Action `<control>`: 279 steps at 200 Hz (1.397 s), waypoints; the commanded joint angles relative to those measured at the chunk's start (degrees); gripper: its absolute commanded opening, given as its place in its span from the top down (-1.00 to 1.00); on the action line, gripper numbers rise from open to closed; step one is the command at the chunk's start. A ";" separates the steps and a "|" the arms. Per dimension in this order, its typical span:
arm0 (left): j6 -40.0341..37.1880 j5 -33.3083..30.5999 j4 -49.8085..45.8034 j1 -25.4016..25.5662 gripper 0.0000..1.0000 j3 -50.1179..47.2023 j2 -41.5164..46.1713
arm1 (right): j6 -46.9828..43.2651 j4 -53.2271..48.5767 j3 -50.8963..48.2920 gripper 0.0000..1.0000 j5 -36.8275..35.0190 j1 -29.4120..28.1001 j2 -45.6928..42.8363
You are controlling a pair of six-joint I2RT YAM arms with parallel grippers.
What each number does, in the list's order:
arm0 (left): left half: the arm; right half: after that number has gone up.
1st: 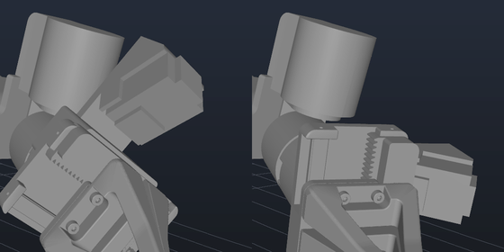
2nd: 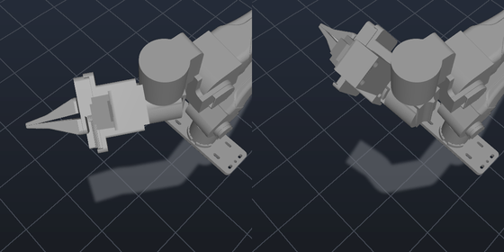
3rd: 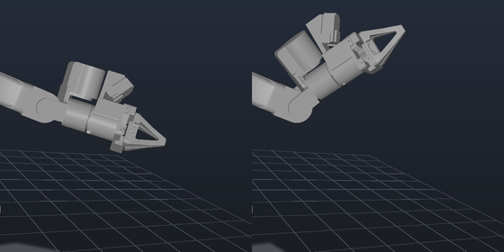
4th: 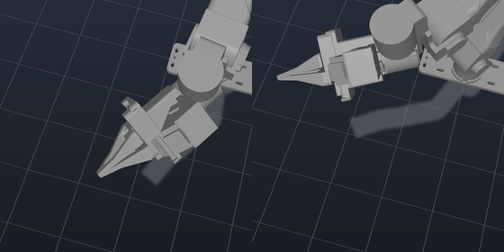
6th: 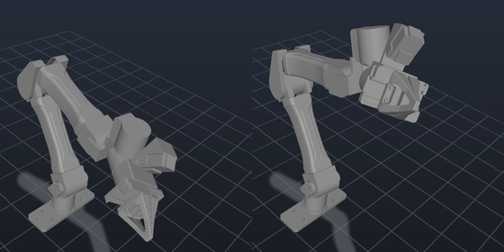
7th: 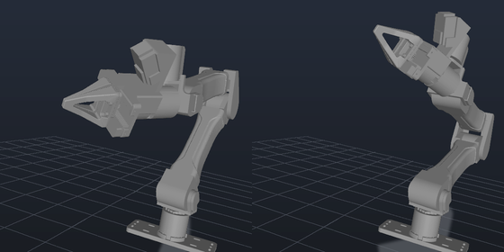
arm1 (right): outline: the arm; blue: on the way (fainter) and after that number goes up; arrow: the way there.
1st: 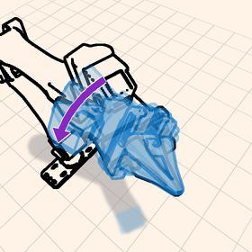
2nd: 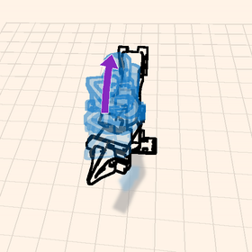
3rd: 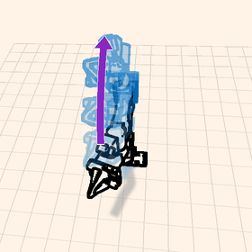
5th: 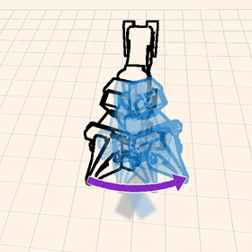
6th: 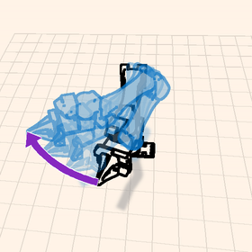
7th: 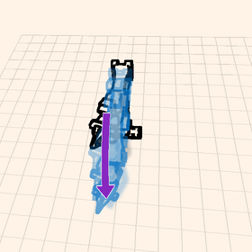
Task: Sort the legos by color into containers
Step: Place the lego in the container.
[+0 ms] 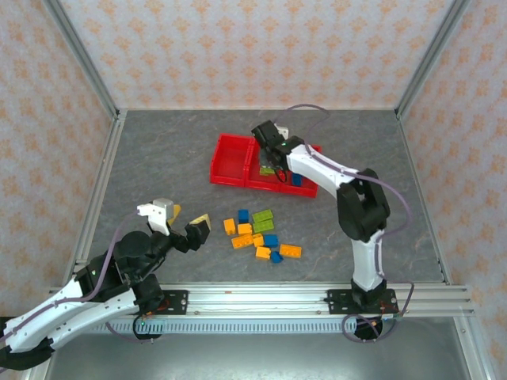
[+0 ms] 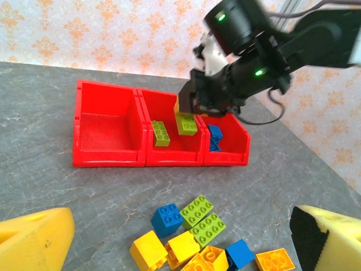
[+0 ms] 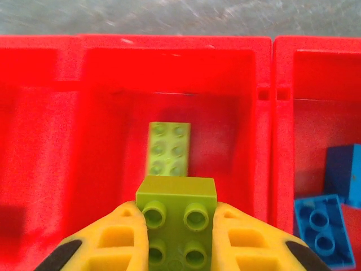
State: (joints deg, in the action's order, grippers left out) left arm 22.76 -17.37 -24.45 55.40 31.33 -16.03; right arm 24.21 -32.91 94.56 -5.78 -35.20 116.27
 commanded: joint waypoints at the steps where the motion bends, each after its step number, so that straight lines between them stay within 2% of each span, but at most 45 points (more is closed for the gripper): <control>1: 0.91 -1.94 -1.35 0.28 -0.98 -0.24 0.10 | -2.42 0.92 3.20 0.61 0.34 -0.38 2.62; 18: 0.72 -1.62 -1.22 0.33 -0.98 -0.23 -0.32 | -1.85 1.22 4.42 0.47 0.41 -0.31 3.64; 36: 0.79 -1.88 -1.17 0.26 -0.98 -0.26 -0.75 | -1.36 0.50 5.86 0.18 -0.19 -0.33 4.18; 51: 0.79 -1.83 -1.14 0.30 -0.98 -0.22 -0.85 | -0.92 -0.04 6.62 -0.17 -0.58 -0.35 4.14; 63: 0.74 -1.81 -1.17 0.30 -0.98 -0.22 -0.84 | -0.70 -0.40 6.85 -0.36 -0.54 -0.39 3.86; 99: 0.74 -1.69 -1.09 0.27 -0.98 -0.22 -0.67 | -0.34 -1.19 6.25 -0.55 -0.10 -0.90 1.46; 137: 0.61 -1.41 -0.94 0.29 -0.98 -0.24 -1.15 | 0.34 -0.68 0.72 -0.77 -1.00 -2.88 -5.95; 164: 0.52 -1.16 -0.85 0.32 -0.98 -0.26 -1.72 | 2.19 0.89 -7.90 -0.85 -0.66 -3.90 -14.08; 220: 0.08 0.04 -0.35 0.25 -0.98 -0.31 -3.37 | 5.09 2.66 -23.88 -0.81 4.18 -4.65 -29.93; 279: -0.09 1.29 0.00 0.24 -0.98 -0.39 -4.93 | 8.80 4.83 -35.93 -0.70 8.94 -6.53 -34.35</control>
State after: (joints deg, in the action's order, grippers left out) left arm 23.03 -16.91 -24.71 55.42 31.33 -20.56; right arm 30.04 -29.76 62.65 1.26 -41.04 83.09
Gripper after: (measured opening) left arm 0.993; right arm 0.858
